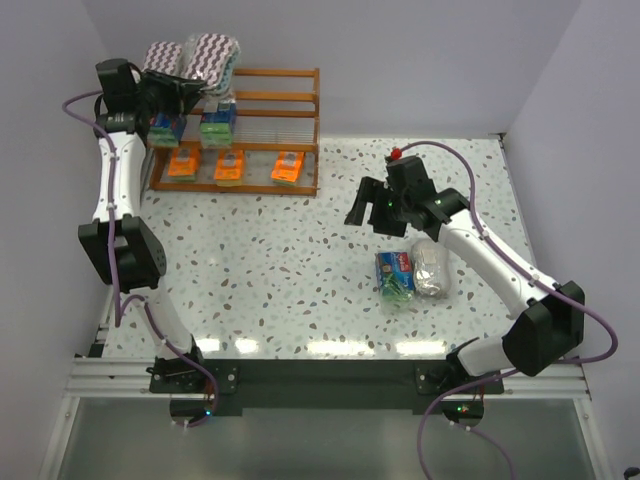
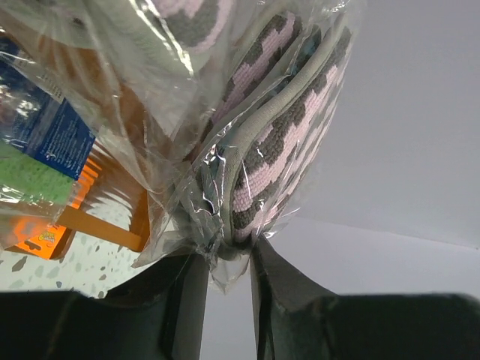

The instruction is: Place and organize the cleaning sponges onto the shelf

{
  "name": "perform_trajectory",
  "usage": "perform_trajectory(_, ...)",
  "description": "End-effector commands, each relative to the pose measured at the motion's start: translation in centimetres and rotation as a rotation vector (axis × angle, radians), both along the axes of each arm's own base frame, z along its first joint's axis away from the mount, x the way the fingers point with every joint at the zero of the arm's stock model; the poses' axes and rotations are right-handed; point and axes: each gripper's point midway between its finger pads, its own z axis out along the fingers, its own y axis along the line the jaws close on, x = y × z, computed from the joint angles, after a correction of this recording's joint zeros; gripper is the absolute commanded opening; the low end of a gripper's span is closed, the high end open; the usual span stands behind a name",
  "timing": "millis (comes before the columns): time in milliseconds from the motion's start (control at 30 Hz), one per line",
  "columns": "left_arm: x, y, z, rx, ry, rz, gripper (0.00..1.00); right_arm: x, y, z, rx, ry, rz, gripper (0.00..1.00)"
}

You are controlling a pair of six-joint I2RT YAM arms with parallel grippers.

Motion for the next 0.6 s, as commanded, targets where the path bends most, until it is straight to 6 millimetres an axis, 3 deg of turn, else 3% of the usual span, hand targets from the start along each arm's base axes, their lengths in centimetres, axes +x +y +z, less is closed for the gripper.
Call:
perform_trajectory(0, 0.0, 0.6, 0.2, -0.013, -0.014, 0.009, 0.32, 0.8, 0.4, 1.1, 0.031, -0.034, 0.003, 0.81)
perform_trajectory(200, 0.0, 0.7, 0.1, -0.052, -0.034, 0.020, 0.43, 0.5, 0.4, 1.1, 0.030, -0.034, 0.010, 0.81)
perform_trajectory(567, -0.9, 0.9, 4.3, -0.088, -0.149, 0.062, 0.57, 0.7, 0.1, 1.2, 0.032, -0.040, 0.004, 0.81)
